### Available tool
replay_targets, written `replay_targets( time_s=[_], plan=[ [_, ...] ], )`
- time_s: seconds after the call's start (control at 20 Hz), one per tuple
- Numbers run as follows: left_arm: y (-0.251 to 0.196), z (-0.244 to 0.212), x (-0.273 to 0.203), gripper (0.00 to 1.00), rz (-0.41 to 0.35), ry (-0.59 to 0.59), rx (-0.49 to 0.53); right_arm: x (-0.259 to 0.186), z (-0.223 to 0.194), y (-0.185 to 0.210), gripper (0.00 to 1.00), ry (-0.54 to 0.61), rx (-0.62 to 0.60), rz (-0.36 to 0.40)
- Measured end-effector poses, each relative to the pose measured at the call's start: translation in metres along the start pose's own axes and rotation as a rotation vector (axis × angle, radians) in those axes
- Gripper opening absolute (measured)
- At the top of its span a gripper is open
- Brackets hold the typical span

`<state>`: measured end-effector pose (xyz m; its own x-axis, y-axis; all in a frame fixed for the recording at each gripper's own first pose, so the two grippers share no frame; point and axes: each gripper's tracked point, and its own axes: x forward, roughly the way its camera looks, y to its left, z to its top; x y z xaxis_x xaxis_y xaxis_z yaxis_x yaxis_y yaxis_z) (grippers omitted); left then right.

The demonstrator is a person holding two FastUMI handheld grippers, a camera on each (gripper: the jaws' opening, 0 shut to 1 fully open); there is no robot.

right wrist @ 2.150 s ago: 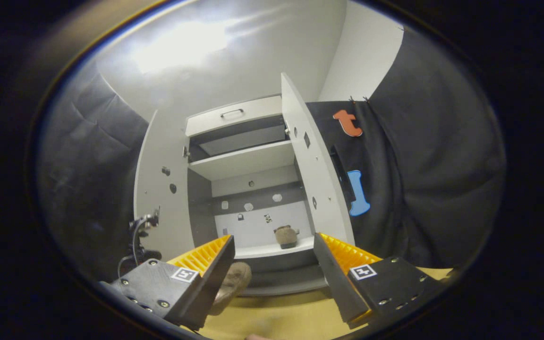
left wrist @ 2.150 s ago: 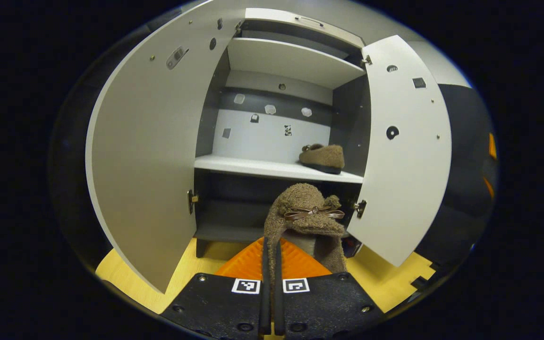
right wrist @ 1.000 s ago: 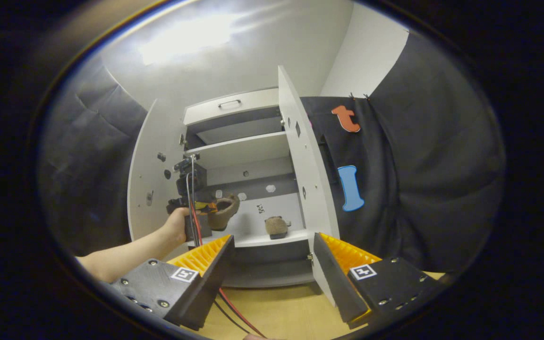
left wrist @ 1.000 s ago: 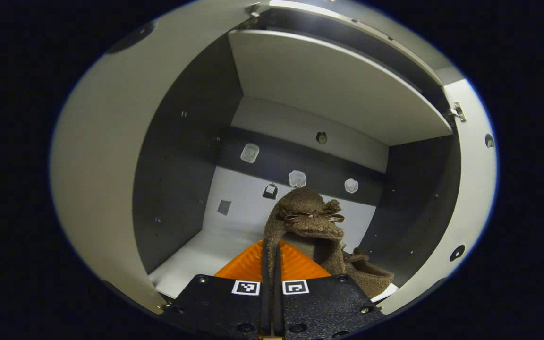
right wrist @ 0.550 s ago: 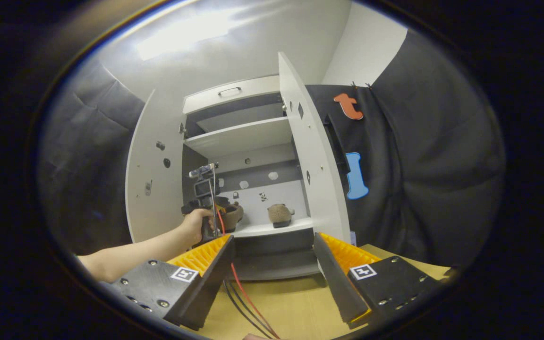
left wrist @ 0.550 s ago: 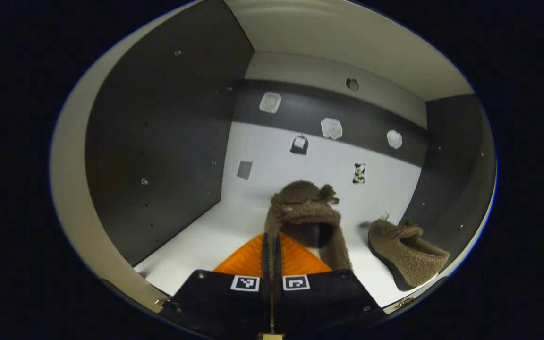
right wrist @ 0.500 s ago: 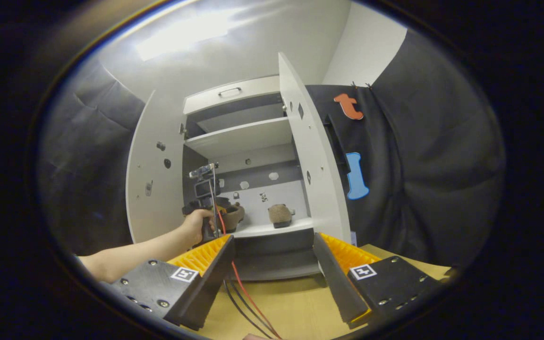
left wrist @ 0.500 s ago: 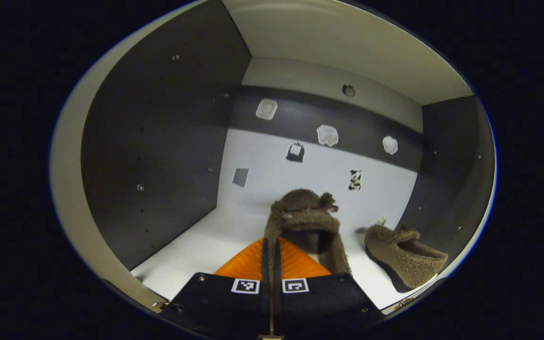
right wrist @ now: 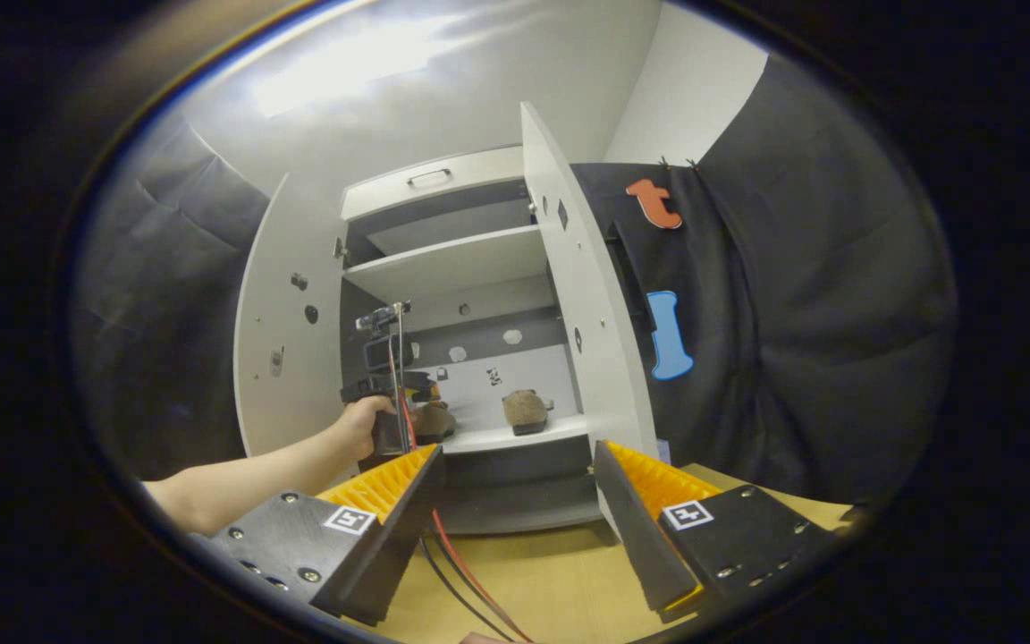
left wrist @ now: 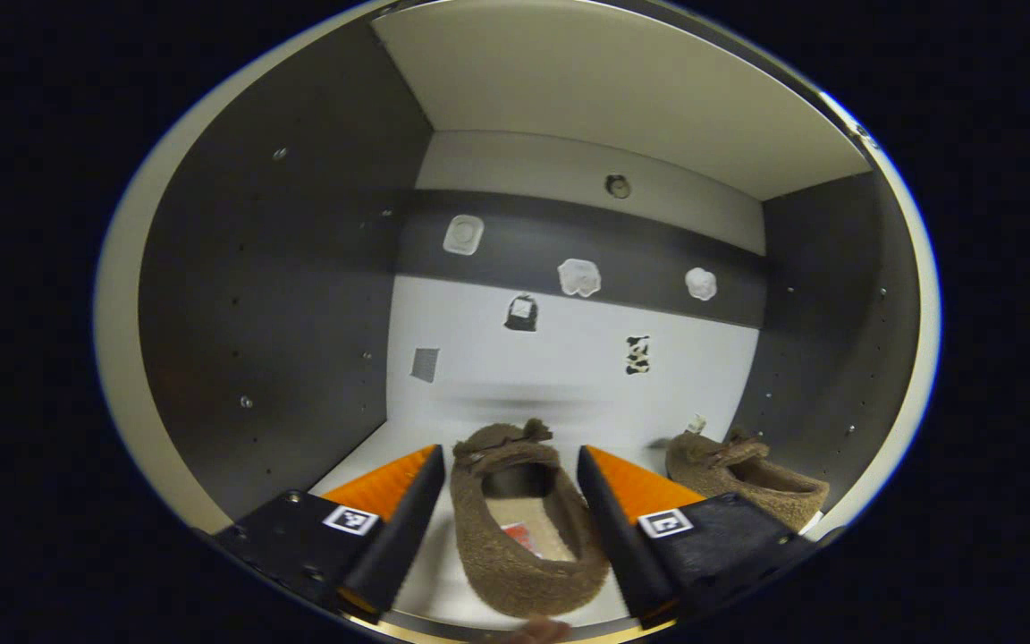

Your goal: Grab one shoe with the right hand and put it into the shoe cabinet, grab the other shoe with the left hand and put it into the shoe cabinet; then close the right door with the right hand and the left door with the left hand.

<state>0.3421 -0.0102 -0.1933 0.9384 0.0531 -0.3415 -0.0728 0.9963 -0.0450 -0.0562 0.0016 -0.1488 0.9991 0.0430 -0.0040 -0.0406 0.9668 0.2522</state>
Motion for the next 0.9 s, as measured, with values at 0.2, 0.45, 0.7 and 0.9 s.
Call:
replay_targets(
  time_s=[0.2, 0.45, 0.7, 0.9],
  plan=[
    [-0.017, 0.041, -0.035, 0.97, 0.014, -0.094, 0.101, -0.004, -0.001, -0.002, 0.98, 0.002, -0.009, -0.004],
    [-0.047, 0.067, -0.109, 0.94, 0.008, -0.168, 0.175, -0.008, -0.001, -0.01, 0.98, 0.006, -0.004, -0.017],
    [-0.072, 0.043, -0.209, 1.0, -0.134, -0.195, 0.248, -0.008, -0.01, -0.028, 0.97, 0.031, -0.003, -0.046],
    [-0.068, 0.008, -0.276, 0.97, -0.175, -0.19, 0.256, -0.002, -0.015, -0.022, 1.0, 0.042, 0.009, -0.008]
  ],
)
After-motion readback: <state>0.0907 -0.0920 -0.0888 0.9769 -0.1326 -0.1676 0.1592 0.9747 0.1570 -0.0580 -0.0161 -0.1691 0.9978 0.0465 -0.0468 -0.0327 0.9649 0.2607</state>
